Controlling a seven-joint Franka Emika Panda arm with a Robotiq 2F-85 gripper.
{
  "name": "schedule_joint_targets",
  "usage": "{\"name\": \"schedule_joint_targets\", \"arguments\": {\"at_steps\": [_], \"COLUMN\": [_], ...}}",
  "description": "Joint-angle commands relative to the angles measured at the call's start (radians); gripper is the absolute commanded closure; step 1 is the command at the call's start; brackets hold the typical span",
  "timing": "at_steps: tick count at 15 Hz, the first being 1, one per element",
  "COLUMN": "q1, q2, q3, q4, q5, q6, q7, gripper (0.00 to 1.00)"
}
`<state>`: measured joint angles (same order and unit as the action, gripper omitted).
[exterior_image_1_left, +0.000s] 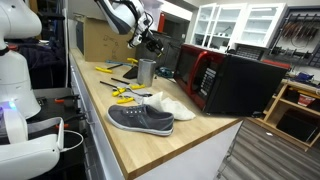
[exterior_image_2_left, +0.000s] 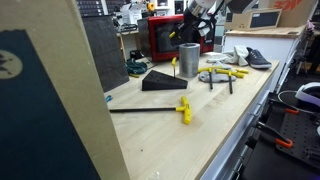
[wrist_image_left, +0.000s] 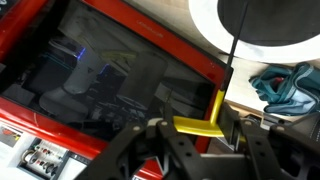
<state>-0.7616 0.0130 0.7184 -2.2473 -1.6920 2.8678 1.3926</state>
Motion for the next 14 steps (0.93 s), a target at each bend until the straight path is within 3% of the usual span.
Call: {"name": "schedule_joint_targets", "arguments": {"at_steps": [1,13,14], "q1": [0.006,0.013,0.016], "q2": [-0.021,-0.164,-0.175], "q3": [0.006,-0.011,-0.013], "q4": [-0.021,-0.162,-0.168], "q5": [-0.075,-0.197,-0.202], "q6": [0.028,0.090,0.091], "q7": [0.140,0.289,0.309], "gripper": [0.76,0.74,0.36]}}
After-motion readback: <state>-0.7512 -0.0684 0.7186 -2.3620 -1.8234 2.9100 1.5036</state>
